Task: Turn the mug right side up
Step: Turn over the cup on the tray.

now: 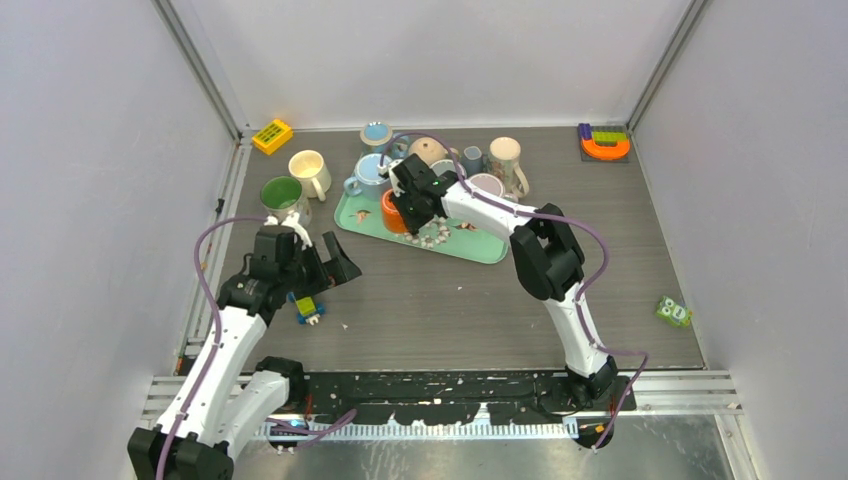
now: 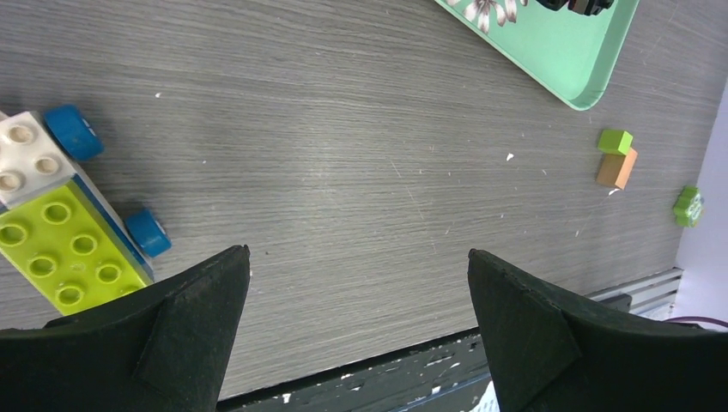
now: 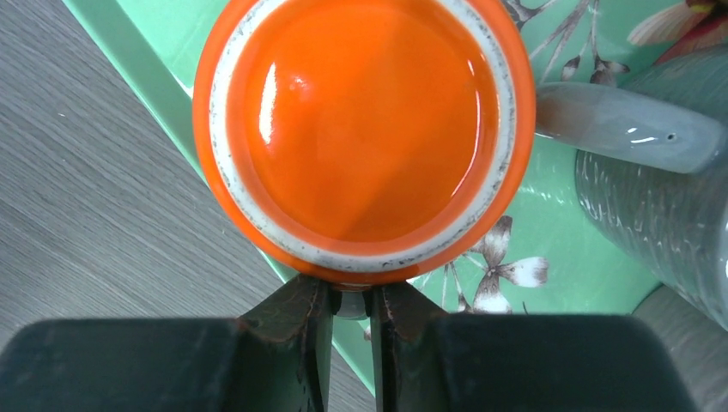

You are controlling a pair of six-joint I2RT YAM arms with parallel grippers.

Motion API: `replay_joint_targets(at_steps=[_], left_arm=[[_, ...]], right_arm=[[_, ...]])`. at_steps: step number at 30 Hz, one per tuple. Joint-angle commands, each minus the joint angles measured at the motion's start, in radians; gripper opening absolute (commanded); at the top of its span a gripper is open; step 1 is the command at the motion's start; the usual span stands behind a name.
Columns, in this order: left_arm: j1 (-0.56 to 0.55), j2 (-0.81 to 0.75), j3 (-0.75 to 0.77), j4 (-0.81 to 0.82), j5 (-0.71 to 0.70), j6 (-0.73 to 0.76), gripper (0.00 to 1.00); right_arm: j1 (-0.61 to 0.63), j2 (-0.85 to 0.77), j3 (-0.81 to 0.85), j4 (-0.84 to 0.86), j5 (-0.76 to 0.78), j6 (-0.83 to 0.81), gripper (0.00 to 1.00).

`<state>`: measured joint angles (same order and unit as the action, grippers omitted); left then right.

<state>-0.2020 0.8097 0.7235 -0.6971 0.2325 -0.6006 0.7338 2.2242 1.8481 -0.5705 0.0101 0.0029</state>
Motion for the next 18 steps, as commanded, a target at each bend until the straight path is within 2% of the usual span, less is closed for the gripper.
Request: replay_joint_targets(at_steps=[1,8,18], left_arm=[[-0.002,0.000,-0.042,0.076,0.047,-0.069,1.00],[-0.002,0.000,-0.096,0.191,0.097,-0.217,1.00],[-0.001,0.026,-0.141,0.418,0.177,-0.424,1.00]], right_arm=[[0.004,-0.020,0.056,-0.022,0.030,0.034,0.01],[0.005,-0.080,0.051,-0.020,-0.013,0.086,0.01],[0.005,-0.244,-0.020,0.083,-0.123,0.232,0.01]])
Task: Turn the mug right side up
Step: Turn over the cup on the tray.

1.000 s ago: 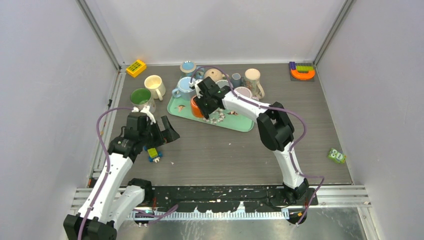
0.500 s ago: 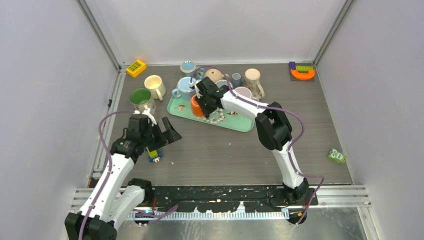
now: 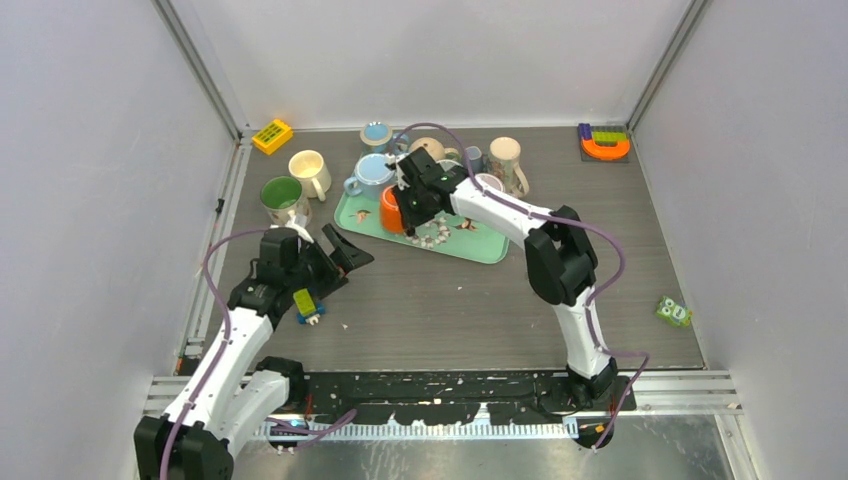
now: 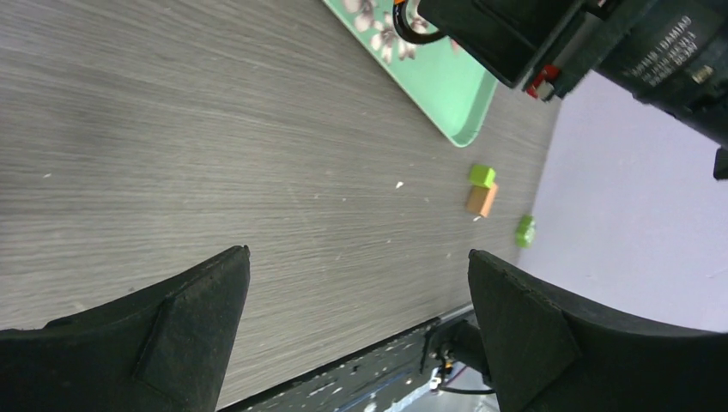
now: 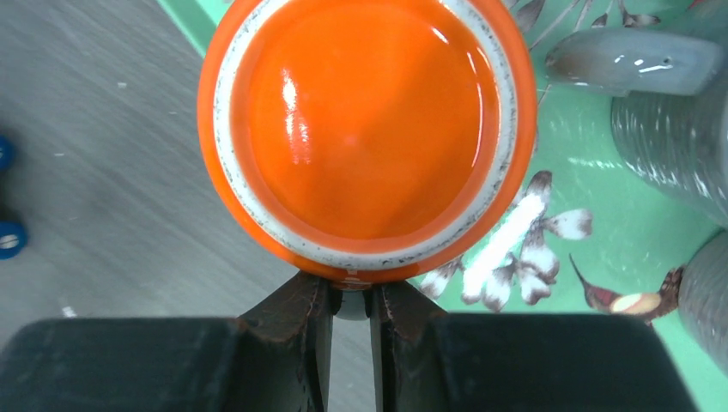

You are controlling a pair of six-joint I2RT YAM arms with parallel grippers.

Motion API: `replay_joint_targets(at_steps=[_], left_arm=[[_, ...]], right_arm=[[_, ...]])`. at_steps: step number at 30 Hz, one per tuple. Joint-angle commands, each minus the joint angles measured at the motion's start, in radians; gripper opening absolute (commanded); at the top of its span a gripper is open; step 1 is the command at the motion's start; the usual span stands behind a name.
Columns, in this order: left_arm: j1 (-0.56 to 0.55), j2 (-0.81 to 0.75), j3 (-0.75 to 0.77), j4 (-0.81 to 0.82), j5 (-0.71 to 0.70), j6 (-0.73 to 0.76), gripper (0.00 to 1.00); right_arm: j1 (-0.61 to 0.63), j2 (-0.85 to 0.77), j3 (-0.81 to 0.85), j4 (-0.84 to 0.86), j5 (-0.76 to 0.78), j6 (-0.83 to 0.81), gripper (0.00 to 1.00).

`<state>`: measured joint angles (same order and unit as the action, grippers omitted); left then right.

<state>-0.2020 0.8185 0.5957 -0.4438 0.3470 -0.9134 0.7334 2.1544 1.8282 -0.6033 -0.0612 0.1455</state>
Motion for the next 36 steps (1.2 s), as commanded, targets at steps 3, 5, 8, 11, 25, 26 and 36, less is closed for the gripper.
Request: replay_joint_targets(at_steps=[3,5,8,11,25,26,36], left_arm=[[0.001,0.035,-0.026,0.238,0.089,-0.172,0.99],[0.001,0.044,-0.033,0.288,0.104,-0.210,0.98],[0.003,0.053,-0.038,0.367,0.120,-0.268,0.95],[0.006,0.065,-0.042,0.461,0.134,-0.326,0.91],[0.025,0.195,-0.010,0.856,0.187,-0.575,0.63],[0.026,0.210,-0.009,0.886,0.191,-0.592,0.62],[0.026,0.349,0.006,1.123,0.208,-0.739,0.49]], right_arm=[[0.005,-0.210,-0.009,0.142,-0.074,0.153,0.01],[0.005,-0.238,-0.023,0.171,-0.091,0.208,0.01],[-0.001,-0.280,-0.057,0.236,-0.132,0.310,0.01],[-0.009,-0.328,-0.106,0.339,-0.183,0.431,0.01],[-0.068,-0.411,-0.314,0.820,-0.393,0.949,0.01],[-0.072,-0.413,-0.327,0.843,-0.398,0.972,0.01],[-0.078,-0.420,-0.415,1.044,-0.430,1.152,0.01]])
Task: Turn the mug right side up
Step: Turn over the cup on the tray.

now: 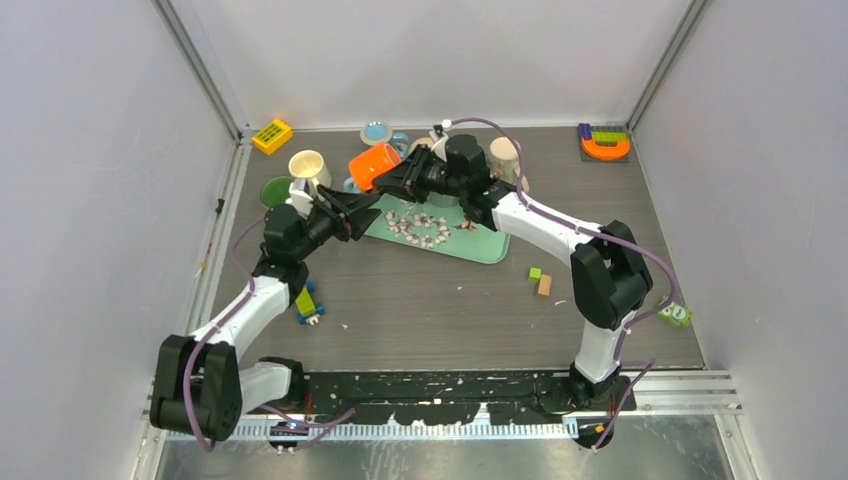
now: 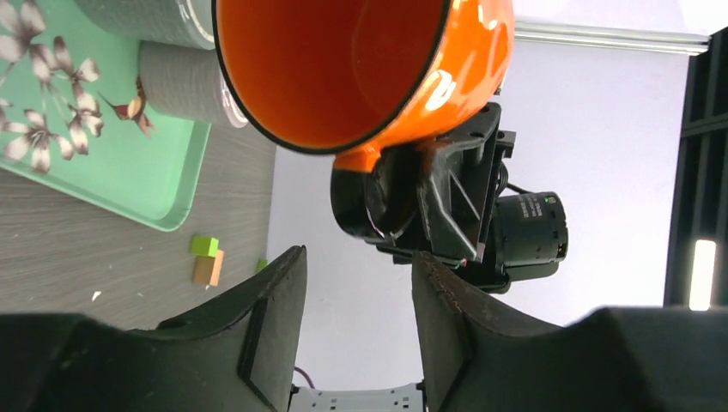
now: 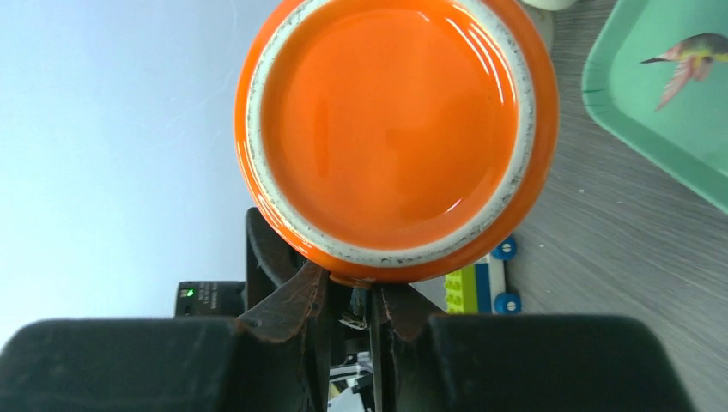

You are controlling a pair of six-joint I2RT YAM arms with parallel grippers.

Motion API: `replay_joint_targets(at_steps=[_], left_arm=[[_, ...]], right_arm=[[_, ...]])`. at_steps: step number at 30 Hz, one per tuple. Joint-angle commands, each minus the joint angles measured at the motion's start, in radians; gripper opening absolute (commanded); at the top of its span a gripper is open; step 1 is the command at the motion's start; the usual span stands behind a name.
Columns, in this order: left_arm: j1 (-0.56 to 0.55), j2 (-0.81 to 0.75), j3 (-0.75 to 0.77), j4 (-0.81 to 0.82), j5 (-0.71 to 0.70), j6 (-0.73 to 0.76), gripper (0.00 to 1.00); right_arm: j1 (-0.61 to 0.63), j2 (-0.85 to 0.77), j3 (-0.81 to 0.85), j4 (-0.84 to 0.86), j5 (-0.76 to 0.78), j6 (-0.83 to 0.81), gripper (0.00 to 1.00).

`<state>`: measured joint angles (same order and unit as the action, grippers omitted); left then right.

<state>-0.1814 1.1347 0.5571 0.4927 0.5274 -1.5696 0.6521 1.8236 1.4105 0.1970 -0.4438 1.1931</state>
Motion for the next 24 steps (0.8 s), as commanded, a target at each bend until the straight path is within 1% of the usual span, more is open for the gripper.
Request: replay_joint_targets(at_steps=[1,6,12,17,24], left_arm=[[0.004,0.046,0.047,0.202,0.028,-0.096,0.48],[0.005,0.089,0.047,0.252,0.020,-0.141,0.44],[0.005,0.135,0.024,0.397,-0.018,-0.233,0.40],[0.005,0.153,0.025,0.405,-0.021,-0.237,0.38],[0.005,0.179,0.018,0.447,-0.030,-0.254,0.33]], right_arm=[[0.004,-0.089,-0.001,0.251,-0.047,0.113,0.01],[0.004,-0.084,-0.015,0.287,-0.048,0.139,0.01],[0.004,-0.068,-0.052,0.386,-0.048,0.205,0.01],[0.003,-0.067,-0.072,0.441,-0.043,0.240,0.01],[0.004,-0.075,-0.097,0.475,-0.047,0.266,0.01]])
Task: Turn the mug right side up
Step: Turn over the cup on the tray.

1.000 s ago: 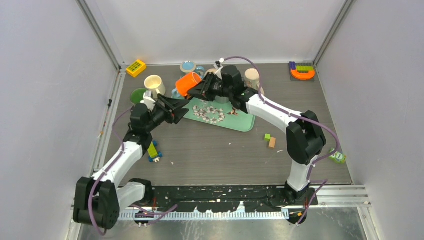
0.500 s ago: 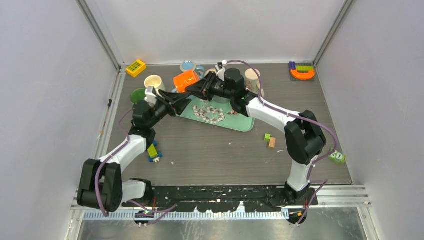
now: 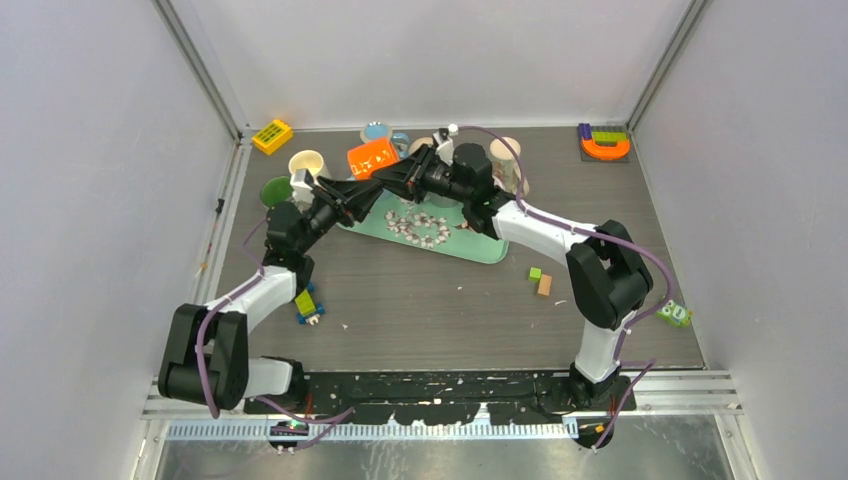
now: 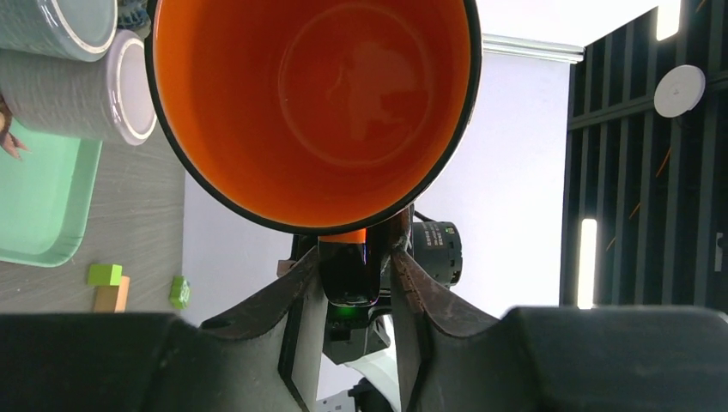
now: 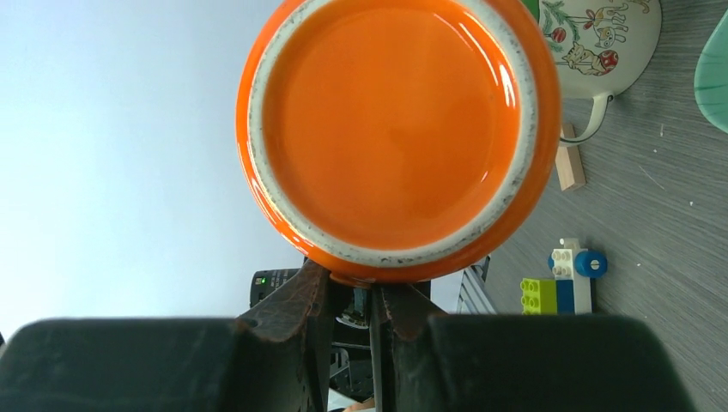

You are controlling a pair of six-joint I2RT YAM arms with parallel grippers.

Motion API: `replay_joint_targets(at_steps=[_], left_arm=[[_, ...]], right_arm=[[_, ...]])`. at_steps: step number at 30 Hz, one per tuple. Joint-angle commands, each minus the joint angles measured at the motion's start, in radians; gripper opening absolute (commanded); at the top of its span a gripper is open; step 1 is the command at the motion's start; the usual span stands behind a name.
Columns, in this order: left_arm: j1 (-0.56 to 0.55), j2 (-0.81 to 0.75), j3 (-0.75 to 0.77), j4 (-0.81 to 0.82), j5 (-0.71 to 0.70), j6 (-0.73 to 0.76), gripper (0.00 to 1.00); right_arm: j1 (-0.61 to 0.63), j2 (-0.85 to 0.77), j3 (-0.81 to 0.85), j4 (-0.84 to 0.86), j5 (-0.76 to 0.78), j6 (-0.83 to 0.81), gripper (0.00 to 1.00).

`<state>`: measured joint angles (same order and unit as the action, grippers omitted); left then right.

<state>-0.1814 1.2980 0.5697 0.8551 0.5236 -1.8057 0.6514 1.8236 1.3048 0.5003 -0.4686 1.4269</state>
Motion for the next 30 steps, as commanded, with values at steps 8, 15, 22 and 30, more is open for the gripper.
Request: replay_joint_targets(at_steps=[8,15,22,30], left_arm=[[0.007,0.022,-0.003,0.084,-0.025,-0.014,0.32],[0.015,0.016,-0.011,0.057,-0.023,0.008,0.32],[0.020,-0.010,-0.002,-0.025,-0.018,0.050,0.31],[0.020,-0.020,0.016,-0.064,-0.016,0.082,0.24]], right_arm=[[0.004,-0.106,-0.034,0.187,-0.023,0.035,0.01],[0.004,-0.124,-0.059,0.195,-0.021,0.035,0.01],[0.004,-0.143,-0.071,0.188,-0.022,0.024,0.01],[0.003,-0.158,-0.081,0.181,-0.023,0.019,0.01]])
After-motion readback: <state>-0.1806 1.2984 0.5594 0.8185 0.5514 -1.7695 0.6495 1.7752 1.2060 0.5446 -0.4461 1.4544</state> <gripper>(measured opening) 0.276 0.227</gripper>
